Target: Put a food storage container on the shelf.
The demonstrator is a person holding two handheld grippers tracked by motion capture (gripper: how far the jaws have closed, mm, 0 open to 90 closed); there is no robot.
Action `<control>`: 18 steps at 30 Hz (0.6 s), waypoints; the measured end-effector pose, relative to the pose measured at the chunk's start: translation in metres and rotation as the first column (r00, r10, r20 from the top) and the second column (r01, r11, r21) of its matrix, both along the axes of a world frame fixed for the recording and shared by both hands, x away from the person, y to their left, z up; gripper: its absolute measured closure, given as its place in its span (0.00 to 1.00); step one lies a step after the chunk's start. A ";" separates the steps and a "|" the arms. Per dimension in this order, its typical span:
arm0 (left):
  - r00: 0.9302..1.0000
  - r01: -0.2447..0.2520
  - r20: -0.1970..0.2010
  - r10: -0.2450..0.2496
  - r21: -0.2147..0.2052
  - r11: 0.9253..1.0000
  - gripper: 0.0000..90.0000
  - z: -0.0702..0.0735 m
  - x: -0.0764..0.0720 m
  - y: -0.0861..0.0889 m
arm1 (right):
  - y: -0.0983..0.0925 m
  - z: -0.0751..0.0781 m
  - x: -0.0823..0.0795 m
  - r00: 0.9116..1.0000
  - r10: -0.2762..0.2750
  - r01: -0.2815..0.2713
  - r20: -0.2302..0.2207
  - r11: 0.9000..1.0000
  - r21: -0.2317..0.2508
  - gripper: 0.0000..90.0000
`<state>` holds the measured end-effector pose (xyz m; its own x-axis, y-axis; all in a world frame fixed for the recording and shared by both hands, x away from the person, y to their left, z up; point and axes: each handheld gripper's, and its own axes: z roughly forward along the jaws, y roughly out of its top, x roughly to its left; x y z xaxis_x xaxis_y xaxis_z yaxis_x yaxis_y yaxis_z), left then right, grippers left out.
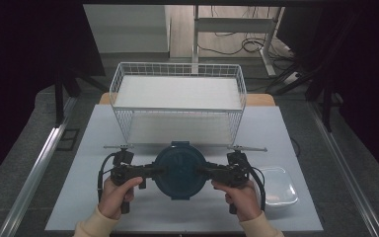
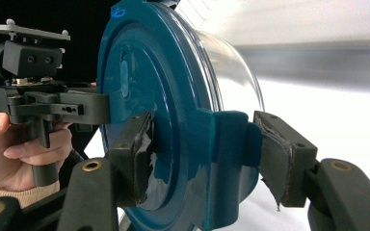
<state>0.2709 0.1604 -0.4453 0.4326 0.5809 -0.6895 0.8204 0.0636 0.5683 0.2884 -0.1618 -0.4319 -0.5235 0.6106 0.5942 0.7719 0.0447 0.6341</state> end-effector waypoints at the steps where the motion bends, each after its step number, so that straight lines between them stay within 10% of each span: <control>1: 1.000 0.000 0.007 0.000 0.003 1.000 0.45 0.003 0.003 0.001 | 0.001 0.003 0.003 1.000 0.001 -0.001 0.003 1.000 0.006 0.46; 18: 0.998 0.005 0.055 -0.005 -0.011 1.000 0.45 0.045 0.021 0.006 | 0.007 0.047 0.018 0.997 -0.012 0.011 0.079 1.000 0.006 0.46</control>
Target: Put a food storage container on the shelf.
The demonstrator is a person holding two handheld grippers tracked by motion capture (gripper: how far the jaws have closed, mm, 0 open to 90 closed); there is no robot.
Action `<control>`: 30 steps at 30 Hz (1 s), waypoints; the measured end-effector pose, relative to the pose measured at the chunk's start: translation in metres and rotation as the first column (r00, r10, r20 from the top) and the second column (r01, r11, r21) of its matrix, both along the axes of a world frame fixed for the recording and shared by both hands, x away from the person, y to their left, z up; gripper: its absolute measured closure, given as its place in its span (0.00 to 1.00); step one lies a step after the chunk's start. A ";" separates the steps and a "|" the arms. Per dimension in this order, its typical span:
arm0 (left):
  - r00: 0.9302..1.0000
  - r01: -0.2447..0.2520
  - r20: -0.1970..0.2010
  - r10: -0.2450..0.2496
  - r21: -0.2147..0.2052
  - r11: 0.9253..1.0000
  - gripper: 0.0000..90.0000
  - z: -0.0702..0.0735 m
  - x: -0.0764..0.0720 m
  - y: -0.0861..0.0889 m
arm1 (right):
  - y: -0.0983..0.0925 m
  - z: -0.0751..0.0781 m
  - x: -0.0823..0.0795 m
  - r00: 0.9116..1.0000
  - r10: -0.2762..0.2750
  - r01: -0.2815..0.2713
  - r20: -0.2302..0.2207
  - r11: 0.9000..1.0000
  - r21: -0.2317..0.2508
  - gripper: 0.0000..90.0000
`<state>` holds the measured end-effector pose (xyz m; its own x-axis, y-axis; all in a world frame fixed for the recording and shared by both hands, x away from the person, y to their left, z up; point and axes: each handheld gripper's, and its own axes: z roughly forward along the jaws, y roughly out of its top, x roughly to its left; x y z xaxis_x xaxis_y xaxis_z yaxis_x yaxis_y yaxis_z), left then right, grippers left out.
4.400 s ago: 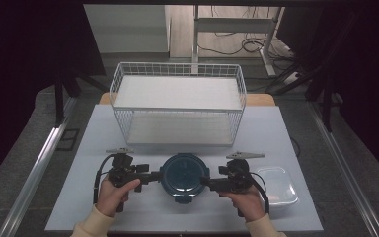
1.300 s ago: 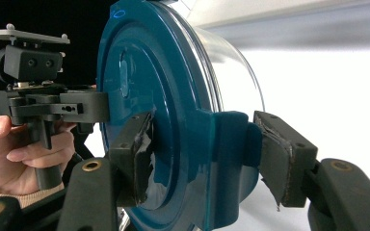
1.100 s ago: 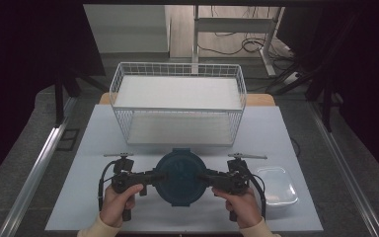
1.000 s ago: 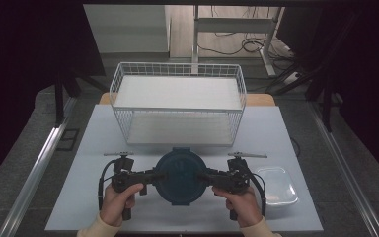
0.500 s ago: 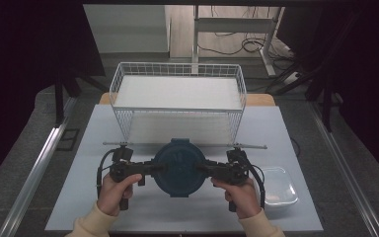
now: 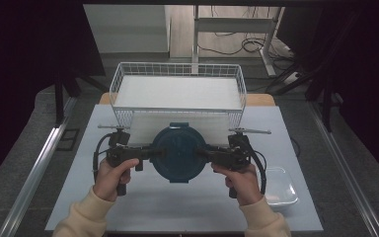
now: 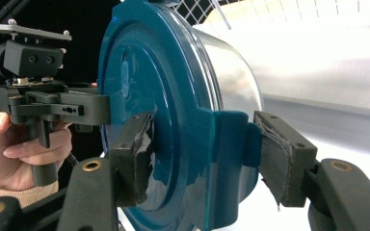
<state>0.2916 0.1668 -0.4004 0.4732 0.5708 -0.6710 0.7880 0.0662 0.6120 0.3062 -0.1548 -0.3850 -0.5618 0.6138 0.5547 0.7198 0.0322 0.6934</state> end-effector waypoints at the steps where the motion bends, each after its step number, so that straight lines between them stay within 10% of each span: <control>1: 1.000 0.003 -0.001 -0.003 -0.002 1.000 0.45 0.004 0.000 0.000 | 0.000 0.005 -0.001 1.000 0.000 0.000 0.006 1.000 0.001 0.46; 30: 1.000 0.003 0.030 -0.003 0.005 1.000 0.45 0.054 0.022 0.005 | 0.003 0.053 0.024 0.999 0.028 -0.028 0.035 1.000 0.001 0.46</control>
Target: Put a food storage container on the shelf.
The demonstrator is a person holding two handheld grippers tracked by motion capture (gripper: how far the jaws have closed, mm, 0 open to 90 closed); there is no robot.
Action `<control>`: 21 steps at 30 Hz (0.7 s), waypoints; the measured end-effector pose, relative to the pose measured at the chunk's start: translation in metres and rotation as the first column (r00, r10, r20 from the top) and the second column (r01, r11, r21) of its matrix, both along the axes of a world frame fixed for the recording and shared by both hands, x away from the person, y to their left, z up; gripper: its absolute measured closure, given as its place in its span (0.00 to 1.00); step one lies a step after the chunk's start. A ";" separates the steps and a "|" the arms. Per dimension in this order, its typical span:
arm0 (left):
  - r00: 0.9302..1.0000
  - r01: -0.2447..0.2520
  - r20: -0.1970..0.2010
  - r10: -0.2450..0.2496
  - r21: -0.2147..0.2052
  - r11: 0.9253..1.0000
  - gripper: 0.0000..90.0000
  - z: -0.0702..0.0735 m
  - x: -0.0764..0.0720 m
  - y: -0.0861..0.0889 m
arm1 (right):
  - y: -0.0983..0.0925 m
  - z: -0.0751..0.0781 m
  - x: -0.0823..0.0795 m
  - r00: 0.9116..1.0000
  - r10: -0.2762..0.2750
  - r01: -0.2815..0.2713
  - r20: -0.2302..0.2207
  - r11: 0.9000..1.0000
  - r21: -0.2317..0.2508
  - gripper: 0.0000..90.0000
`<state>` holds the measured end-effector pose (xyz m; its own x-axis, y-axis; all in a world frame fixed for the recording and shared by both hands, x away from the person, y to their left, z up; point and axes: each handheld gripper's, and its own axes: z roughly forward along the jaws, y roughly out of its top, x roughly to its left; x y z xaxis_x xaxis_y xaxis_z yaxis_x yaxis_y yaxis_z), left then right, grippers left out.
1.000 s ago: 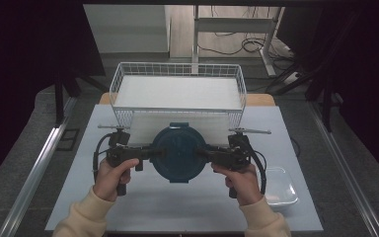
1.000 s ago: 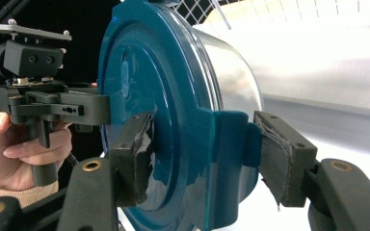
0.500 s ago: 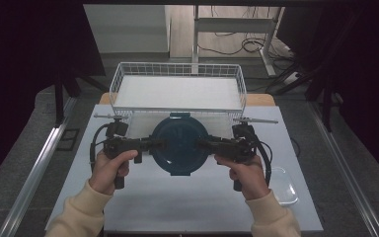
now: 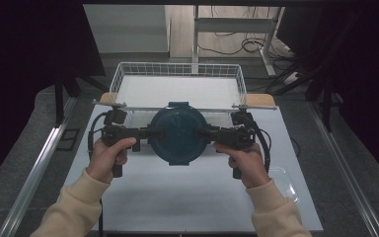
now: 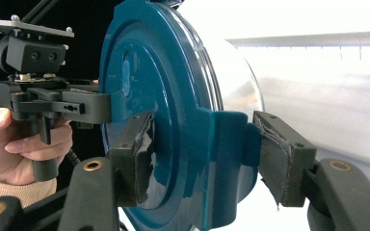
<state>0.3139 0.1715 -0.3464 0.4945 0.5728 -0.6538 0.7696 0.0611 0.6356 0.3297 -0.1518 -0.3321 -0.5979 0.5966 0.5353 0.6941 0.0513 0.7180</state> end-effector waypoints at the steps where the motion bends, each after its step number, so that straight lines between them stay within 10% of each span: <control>1: 1.000 0.002 0.000 -0.002 -0.005 1.000 0.45 0.002 0.002 0.000 | 0.000 0.004 0.001 1.000 -0.001 0.001 0.005 1.000 -0.001 0.46; 21: 1.000 0.014 0.021 -0.013 -0.010 1.000 0.44 0.051 0.043 0.010 | 0.010 0.059 0.039 0.999 0.004 -0.003 0.043 1.000 -0.023 0.46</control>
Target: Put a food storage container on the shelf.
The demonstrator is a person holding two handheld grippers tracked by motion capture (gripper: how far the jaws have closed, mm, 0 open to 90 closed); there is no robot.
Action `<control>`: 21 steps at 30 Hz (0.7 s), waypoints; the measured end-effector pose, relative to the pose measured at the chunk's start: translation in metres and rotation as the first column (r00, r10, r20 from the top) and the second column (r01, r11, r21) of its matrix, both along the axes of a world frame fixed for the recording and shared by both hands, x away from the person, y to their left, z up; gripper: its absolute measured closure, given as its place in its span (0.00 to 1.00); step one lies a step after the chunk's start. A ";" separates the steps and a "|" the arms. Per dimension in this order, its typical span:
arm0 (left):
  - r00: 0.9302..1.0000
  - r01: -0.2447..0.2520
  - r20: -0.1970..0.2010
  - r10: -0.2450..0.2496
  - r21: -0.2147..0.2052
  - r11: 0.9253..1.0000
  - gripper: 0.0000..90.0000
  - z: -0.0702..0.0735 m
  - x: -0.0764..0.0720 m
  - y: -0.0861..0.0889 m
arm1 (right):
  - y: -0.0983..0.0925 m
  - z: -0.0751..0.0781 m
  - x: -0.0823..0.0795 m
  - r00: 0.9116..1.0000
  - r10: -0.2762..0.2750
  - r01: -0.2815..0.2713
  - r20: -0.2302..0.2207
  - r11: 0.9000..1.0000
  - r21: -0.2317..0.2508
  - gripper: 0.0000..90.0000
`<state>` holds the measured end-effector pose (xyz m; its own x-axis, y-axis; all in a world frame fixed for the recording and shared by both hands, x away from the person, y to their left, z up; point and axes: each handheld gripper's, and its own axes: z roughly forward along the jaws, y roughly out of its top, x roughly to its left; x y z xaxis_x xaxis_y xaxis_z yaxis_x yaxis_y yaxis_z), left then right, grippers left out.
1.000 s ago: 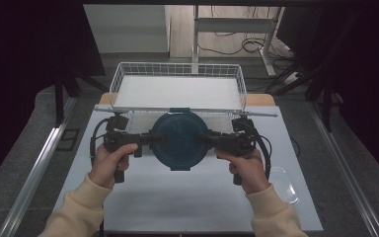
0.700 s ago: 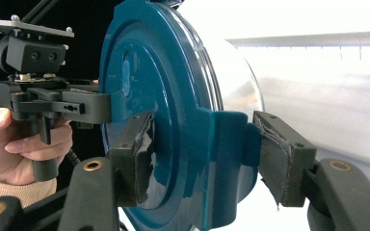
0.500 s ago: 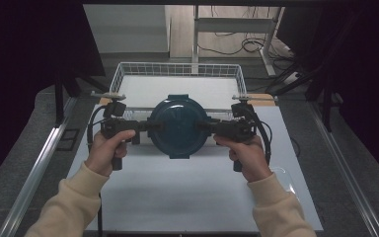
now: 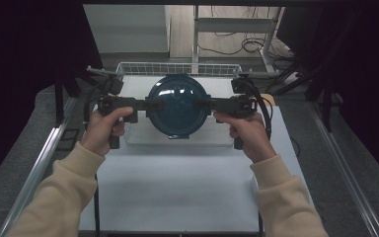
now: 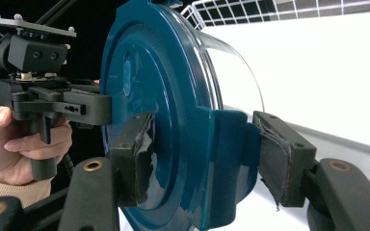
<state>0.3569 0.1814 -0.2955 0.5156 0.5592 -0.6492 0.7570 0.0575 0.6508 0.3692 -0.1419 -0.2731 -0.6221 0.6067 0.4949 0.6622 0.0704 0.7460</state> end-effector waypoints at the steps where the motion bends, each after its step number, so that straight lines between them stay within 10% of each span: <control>1: 1.000 0.001 -0.004 -0.001 -0.001 1.000 0.44 0.002 0.003 0.001 | 0.001 0.001 0.003 1.000 0.000 0.000 -0.002 1.000 0.002 0.46; 21: 0.999 0.016 -0.037 -0.016 0.006 1.000 0.44 0.008 0.070 0.013 | 0.011 0.006 0.064 0.999 -0.004 0.005 -0.048 1.000 0.015 0.47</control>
